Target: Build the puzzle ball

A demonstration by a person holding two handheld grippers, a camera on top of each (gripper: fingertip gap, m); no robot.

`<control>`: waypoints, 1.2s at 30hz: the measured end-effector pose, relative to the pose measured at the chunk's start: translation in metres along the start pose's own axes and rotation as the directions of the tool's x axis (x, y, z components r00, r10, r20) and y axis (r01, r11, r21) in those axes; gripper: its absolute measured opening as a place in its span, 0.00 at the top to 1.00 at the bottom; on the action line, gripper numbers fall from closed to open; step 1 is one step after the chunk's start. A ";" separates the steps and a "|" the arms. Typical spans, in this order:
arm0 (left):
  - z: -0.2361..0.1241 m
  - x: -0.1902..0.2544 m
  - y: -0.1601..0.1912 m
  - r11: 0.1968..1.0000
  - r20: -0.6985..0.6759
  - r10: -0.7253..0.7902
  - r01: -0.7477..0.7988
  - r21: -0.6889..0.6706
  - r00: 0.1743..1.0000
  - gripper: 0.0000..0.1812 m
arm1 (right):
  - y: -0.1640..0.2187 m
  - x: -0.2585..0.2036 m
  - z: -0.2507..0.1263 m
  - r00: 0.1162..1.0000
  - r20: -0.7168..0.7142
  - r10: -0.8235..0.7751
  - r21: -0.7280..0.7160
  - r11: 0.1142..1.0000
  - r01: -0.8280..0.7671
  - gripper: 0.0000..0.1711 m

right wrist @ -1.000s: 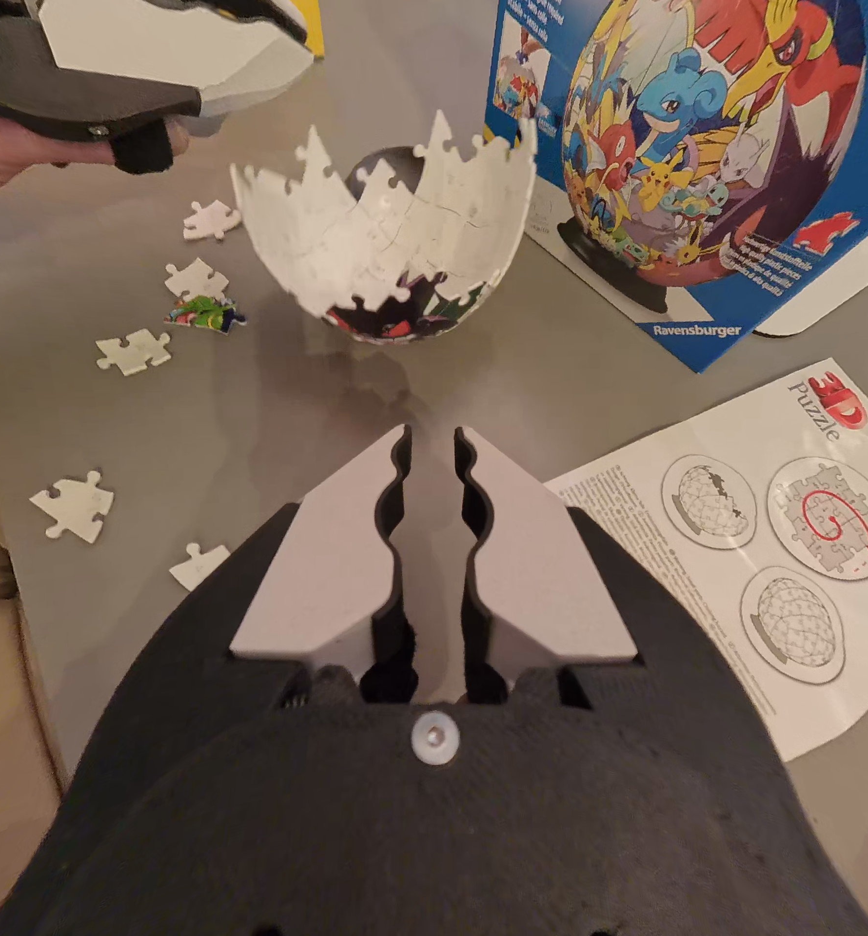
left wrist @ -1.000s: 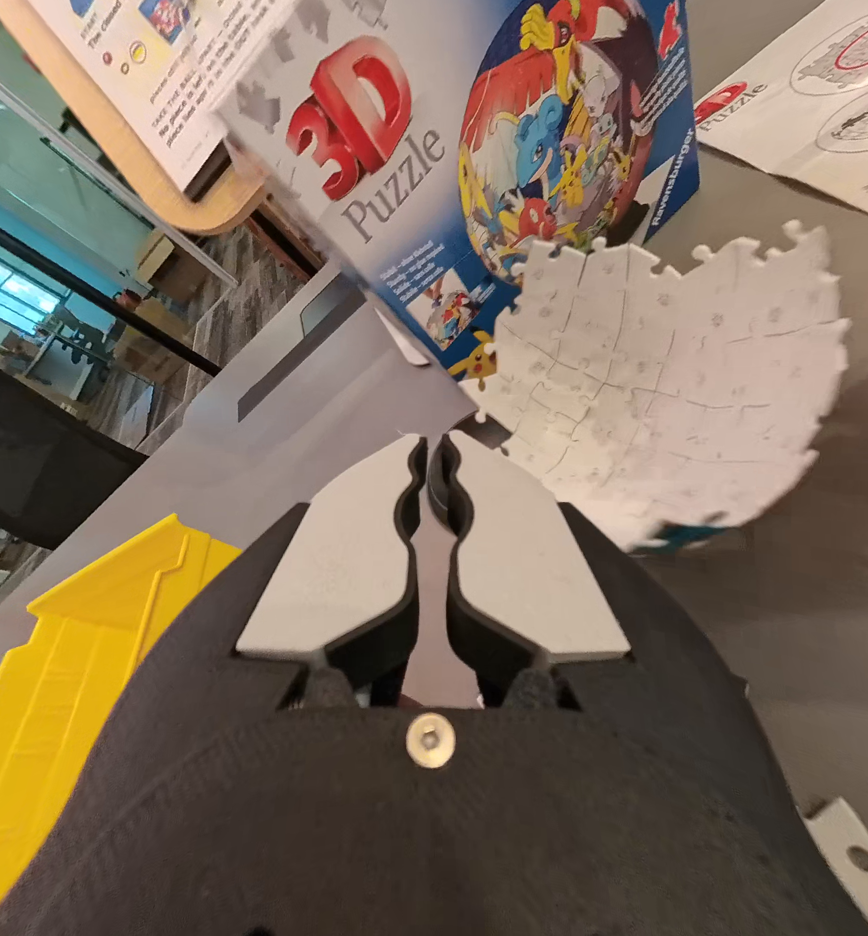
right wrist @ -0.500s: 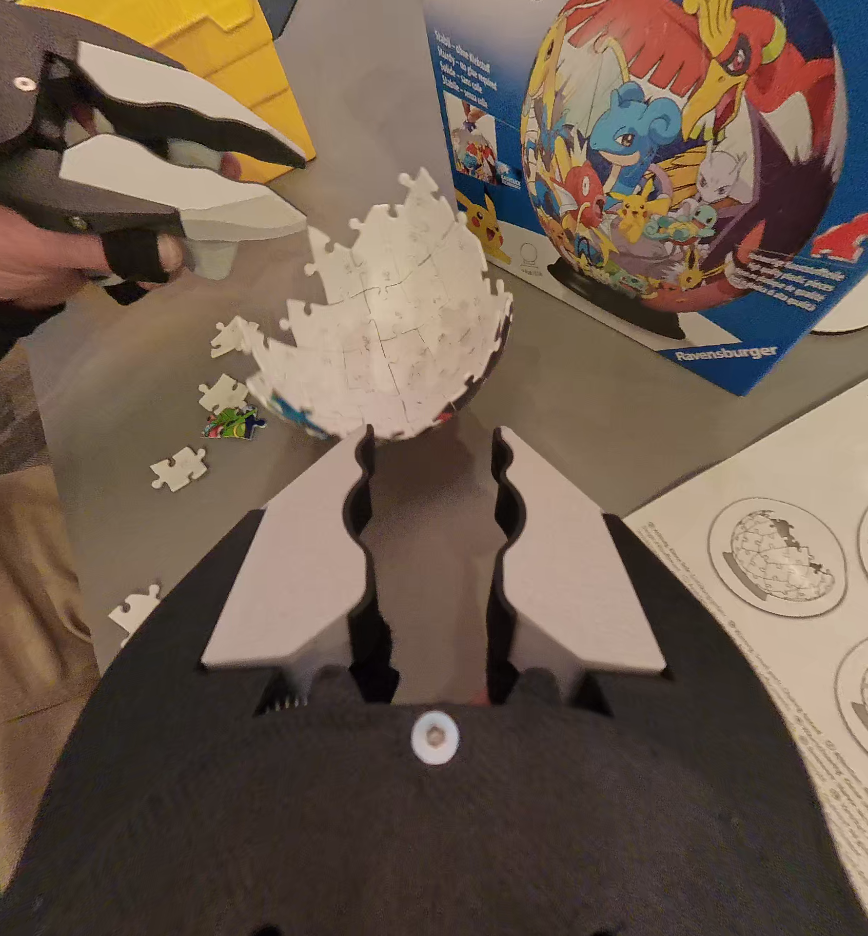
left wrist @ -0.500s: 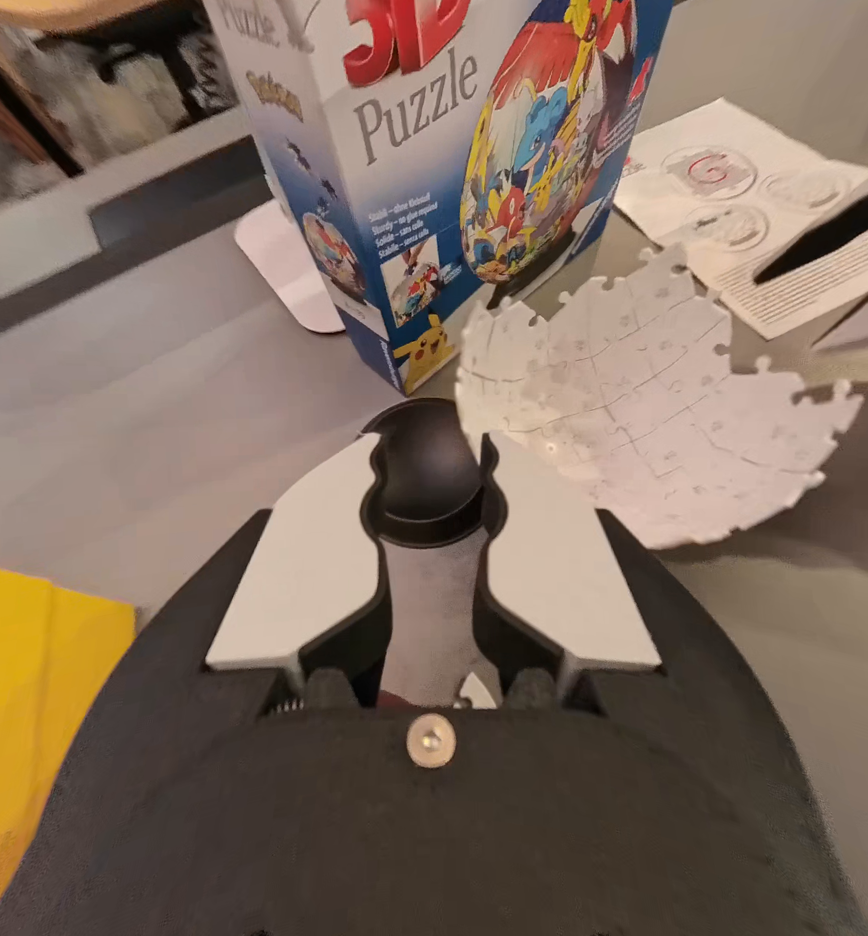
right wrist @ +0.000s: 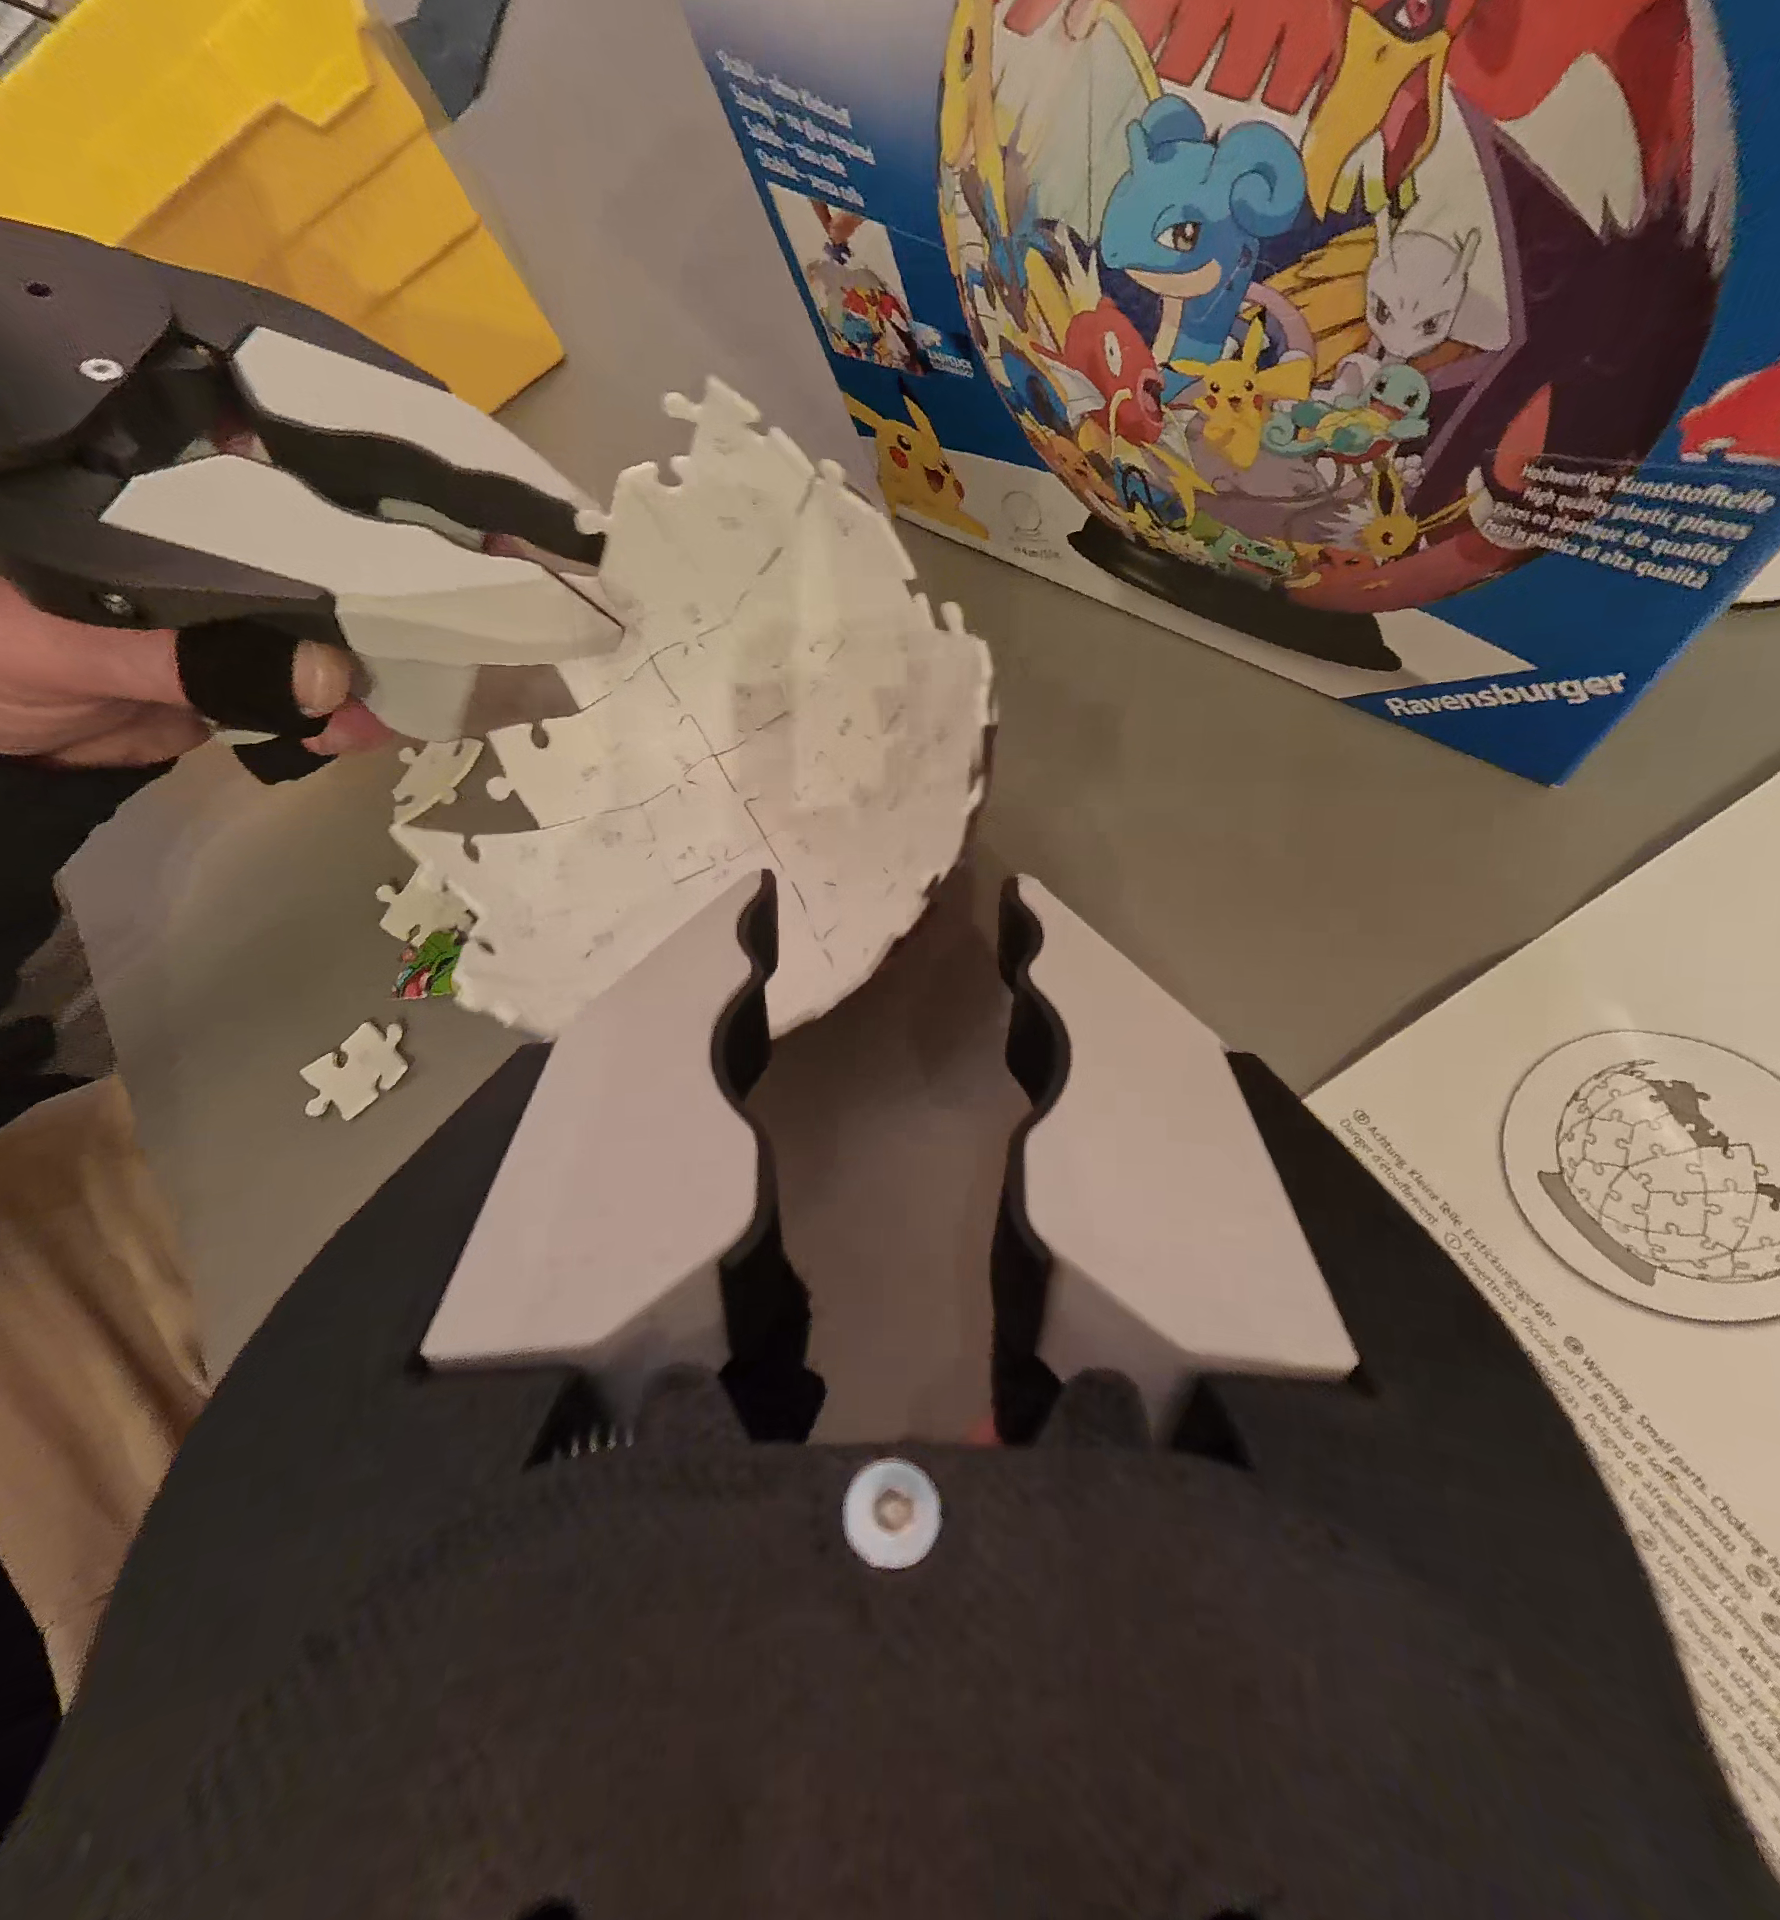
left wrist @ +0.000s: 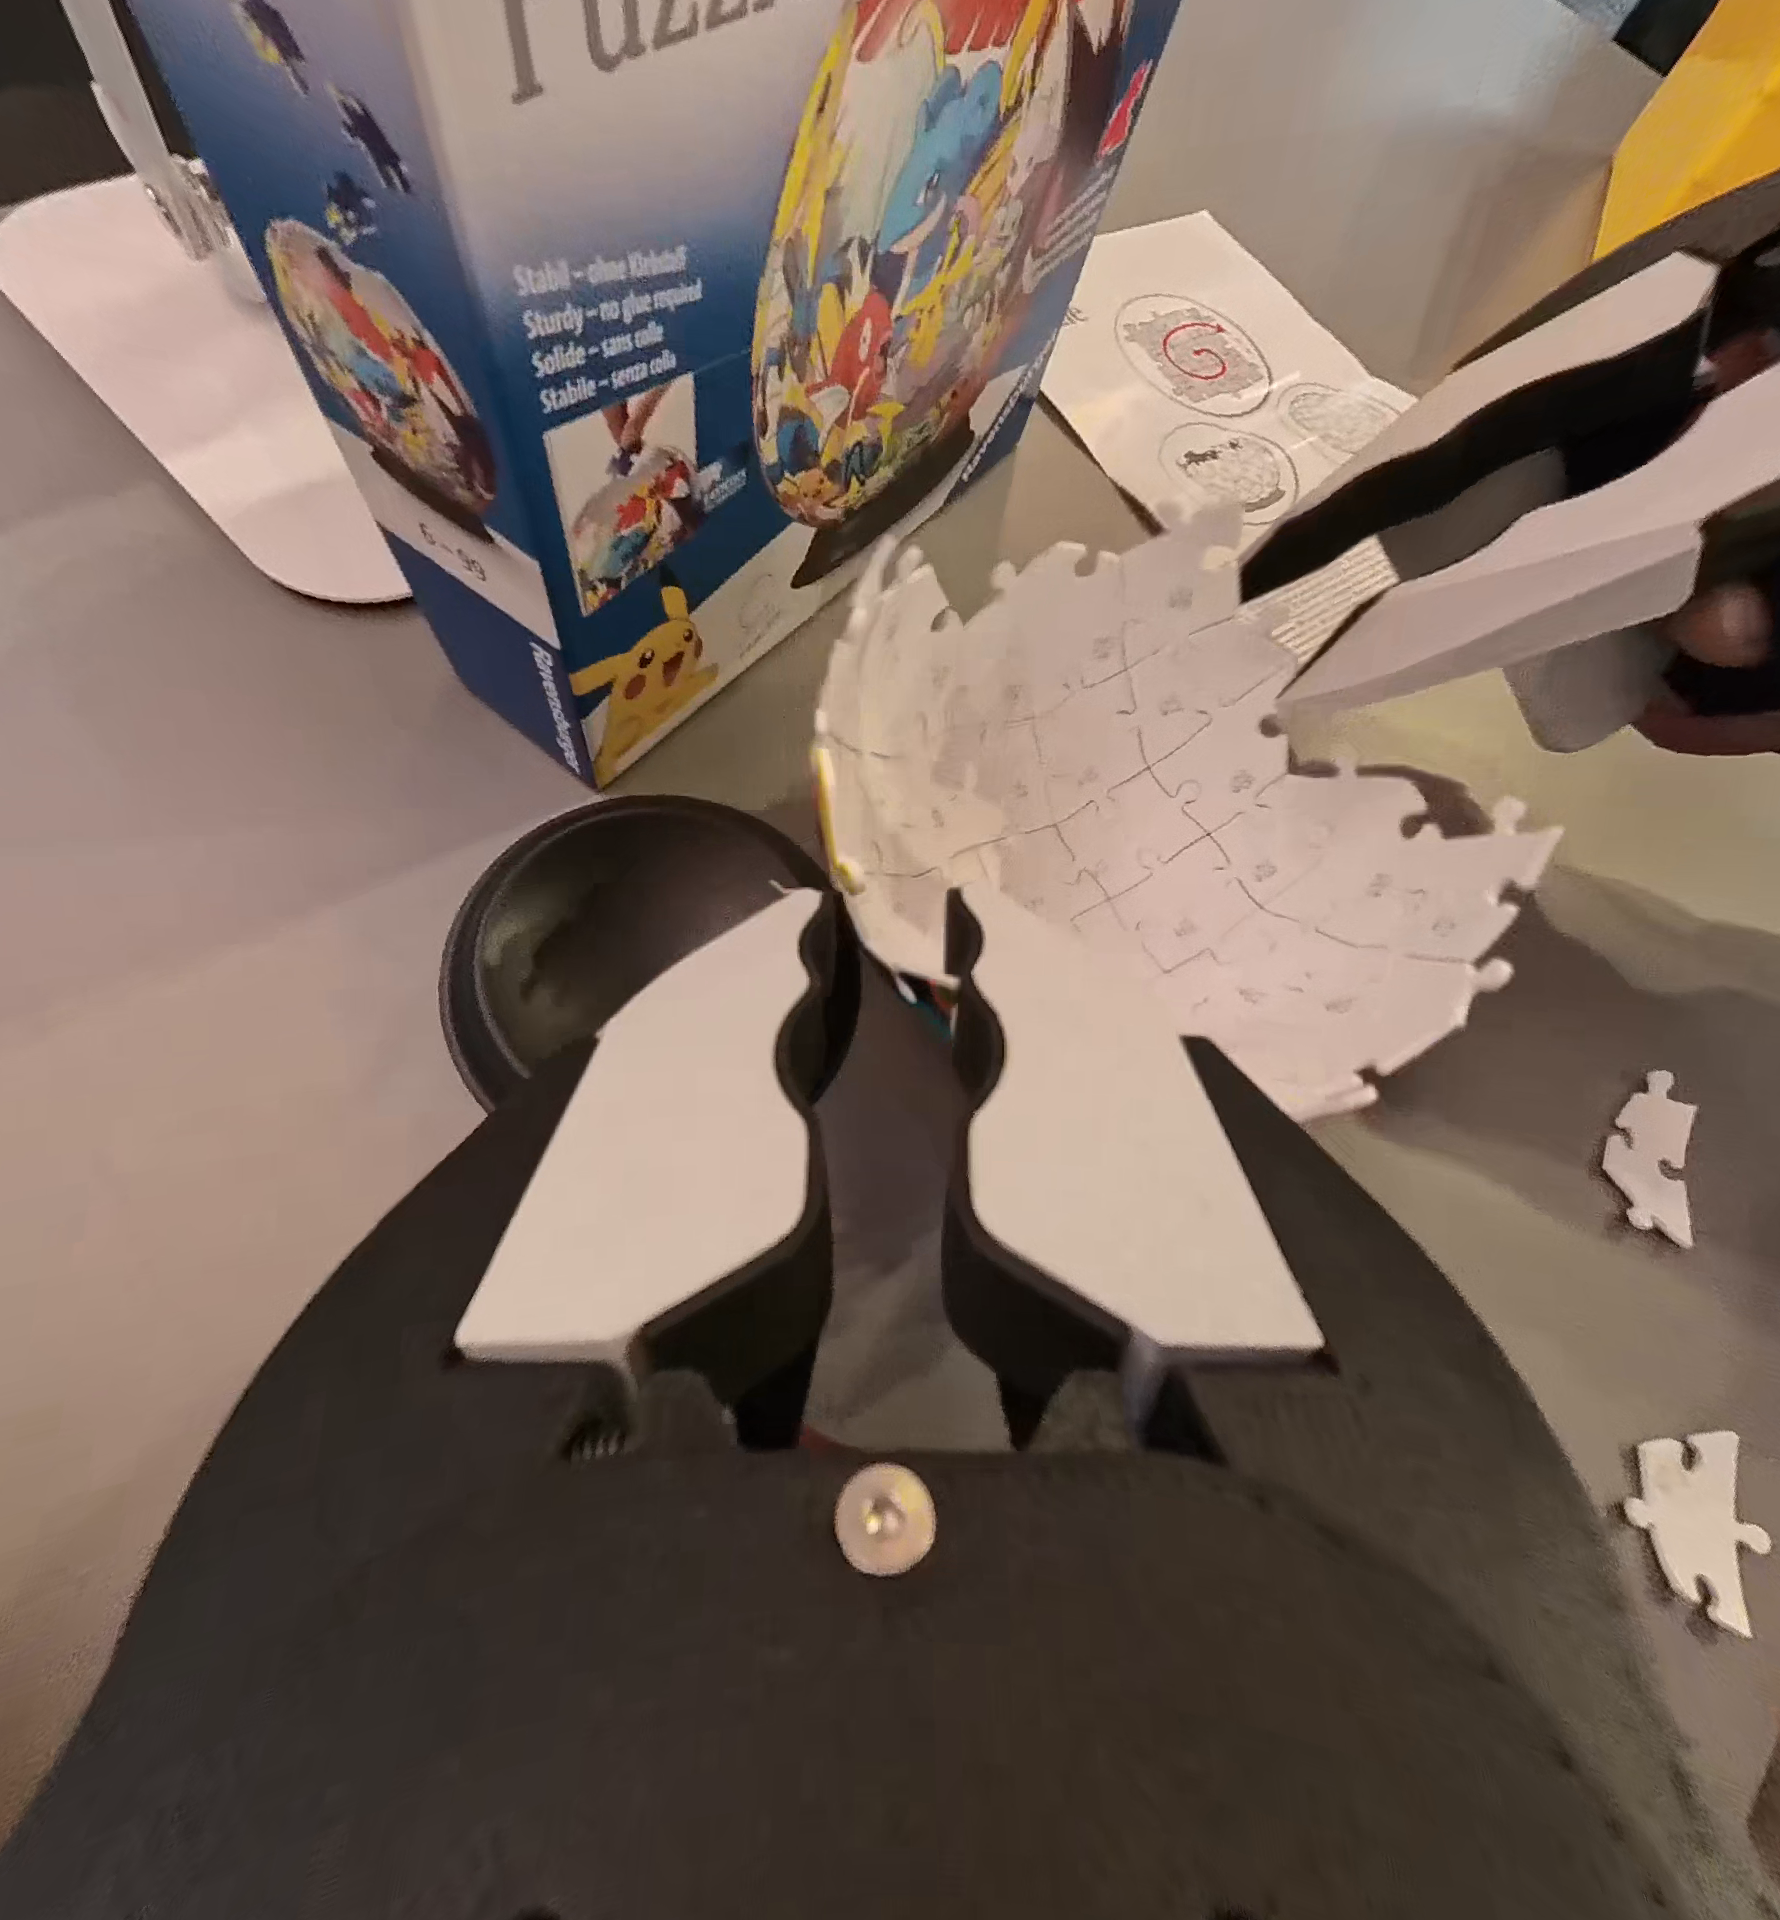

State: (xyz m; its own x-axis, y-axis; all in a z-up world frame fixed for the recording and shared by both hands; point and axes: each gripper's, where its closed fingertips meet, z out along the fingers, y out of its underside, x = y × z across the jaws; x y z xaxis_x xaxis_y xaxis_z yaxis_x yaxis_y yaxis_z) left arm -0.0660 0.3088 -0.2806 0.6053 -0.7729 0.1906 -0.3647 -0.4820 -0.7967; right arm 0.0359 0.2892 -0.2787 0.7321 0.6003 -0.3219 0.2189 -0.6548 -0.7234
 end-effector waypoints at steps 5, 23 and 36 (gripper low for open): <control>0.002 0.002 0.005 1.000 0.009 -0.006 0.006 -0.010 1.000 0.92 | 0.008 0.005 0.013 1.000 -0.027 0.011 -0.054 0.998 -0.012 0.80; -0.011 0.011 -0.011 0.999 -0.049 0.030 -0.031 -0.016 0.998 0.80 | 0.012 0.011 0.022 0.998 -0.053 -0.042 -0.072 0.997 0.039 0.94; 0.012 0.007 -0.010 0.982 -0.053 0.126 -0.132 -0.138 0.991 0.87 | 0.005 0.005 0.022 0.988 -0.060 -0.142 -0.080 0.987 0.137 0.95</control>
State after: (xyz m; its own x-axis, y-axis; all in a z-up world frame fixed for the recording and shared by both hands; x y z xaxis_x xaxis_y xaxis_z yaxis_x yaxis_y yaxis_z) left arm -0.0498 0.3127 -0.2784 0.5160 -0.8483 0.1189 -0.5358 -0.4279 -0.7279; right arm 0.0265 0.2995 -0.2979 0.7312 0.6585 -0.1784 0.3680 -0.6009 -0.7096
